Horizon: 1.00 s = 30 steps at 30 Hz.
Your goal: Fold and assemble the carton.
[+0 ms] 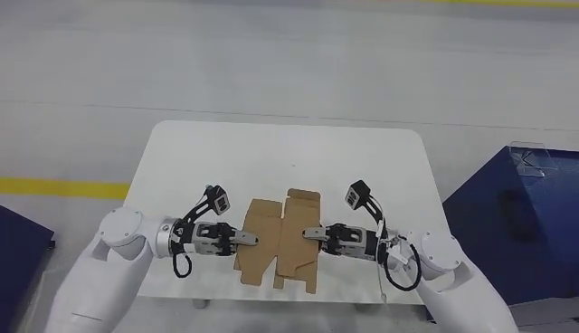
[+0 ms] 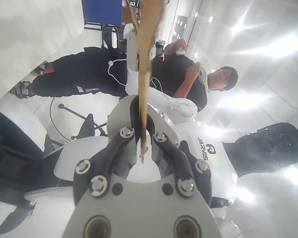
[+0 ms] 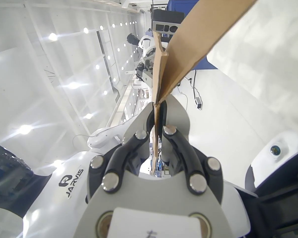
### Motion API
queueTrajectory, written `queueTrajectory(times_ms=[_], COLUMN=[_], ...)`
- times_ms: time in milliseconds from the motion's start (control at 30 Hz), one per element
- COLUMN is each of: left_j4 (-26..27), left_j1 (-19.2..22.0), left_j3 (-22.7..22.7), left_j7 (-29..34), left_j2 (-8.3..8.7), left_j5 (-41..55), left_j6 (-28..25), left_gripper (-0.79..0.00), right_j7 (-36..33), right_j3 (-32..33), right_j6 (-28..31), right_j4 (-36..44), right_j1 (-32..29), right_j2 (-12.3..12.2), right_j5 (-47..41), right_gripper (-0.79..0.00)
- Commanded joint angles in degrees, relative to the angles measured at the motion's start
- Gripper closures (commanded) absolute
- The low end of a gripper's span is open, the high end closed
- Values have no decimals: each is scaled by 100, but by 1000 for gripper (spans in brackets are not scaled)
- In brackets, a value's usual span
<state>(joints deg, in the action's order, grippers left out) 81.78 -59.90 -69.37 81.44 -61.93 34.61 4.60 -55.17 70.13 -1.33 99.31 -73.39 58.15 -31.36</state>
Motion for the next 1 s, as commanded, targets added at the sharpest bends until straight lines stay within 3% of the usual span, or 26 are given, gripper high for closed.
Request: queueTrajectory(times_ms=[0,300,800,867,967], left_j4=[-4,112,112,112,479], left_j1=[9,-64,-64,-64,-270], left_j3=[11,-120,-120,-120,-216], left_j7=[-65,-273,-273,-273,-348], left_j2=[2,50,50,50,110], left_j5=[-7,-221,-221,-221,-838], left_j6=[-29,-500,-500,-500,-1062], left_gripper=[0,0,0,0,0], right_j7=[24,187,187,256,698], right_j3=[16,168,168,90,129], right_j6=[101,321,321,-173,-419], right_j4=[-42,-178,-178,-299,-565], right_j1=[17,20,20,3,182], right_j2=[4,16,16,32,65], right_j5=[20,-245,-245,-533,-699], right_gripper=[-785,-785,-785,-785,-785])
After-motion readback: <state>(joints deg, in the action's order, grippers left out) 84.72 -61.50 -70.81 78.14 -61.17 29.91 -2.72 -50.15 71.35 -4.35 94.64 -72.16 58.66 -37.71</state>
